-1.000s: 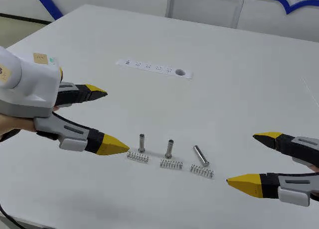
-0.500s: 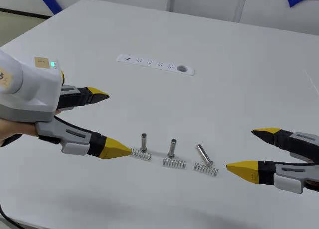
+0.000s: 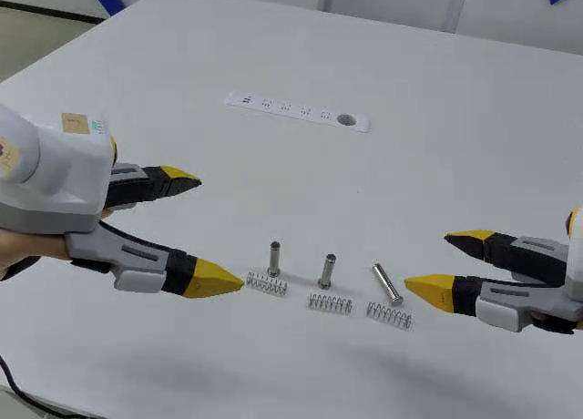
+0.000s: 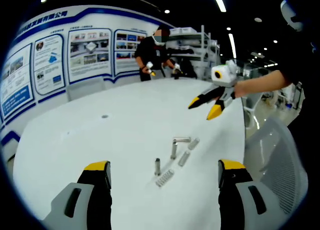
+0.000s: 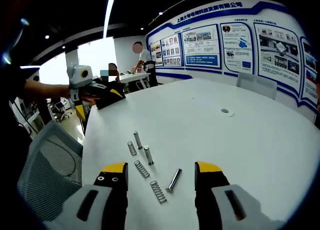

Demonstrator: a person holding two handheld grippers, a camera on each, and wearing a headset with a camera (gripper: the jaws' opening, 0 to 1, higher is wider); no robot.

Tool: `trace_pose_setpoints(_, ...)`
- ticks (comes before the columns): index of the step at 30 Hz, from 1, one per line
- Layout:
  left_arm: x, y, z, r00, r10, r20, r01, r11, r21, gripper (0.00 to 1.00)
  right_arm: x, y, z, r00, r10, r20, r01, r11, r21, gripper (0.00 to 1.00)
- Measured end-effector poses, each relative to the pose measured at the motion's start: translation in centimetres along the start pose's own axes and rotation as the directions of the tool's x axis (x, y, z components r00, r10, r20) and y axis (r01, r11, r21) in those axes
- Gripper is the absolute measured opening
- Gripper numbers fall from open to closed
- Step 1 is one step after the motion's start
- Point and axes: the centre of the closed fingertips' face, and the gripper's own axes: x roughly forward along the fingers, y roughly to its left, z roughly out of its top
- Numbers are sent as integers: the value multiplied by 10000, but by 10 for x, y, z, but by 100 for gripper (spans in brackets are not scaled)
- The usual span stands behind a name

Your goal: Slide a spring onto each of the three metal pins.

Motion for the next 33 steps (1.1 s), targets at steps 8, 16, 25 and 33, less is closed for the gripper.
trace_pose_setpoints(8, 0, -4, -4, 9998, -199, -21, 199, 9997, -157, 90, 28, -4, -20, 9956, -124, -928, 141, 9997, 182, 47)
trace_pose_setpoints(16, -2, -5, -10, 9997, -228, 79, 232, 9986, -466, 89, 46, -16, -30, 9914, -341, -1265, 434, 9965, 712, 37)
trace_pose_setpoints(25, 0, -9, -16, 9994, -359, 15, 359, 9976, -590, 89, 70, -23, -46, 9779, -412, -2047, 604, 9943, 884, 29)
trace_pose_setpoints(33, -5, -1, -16, 9994, -133, 327, 165, 9949, -995, 87, 78, -35, -62, 9586, -798, -2734, 1074, 9904, 872, 22)
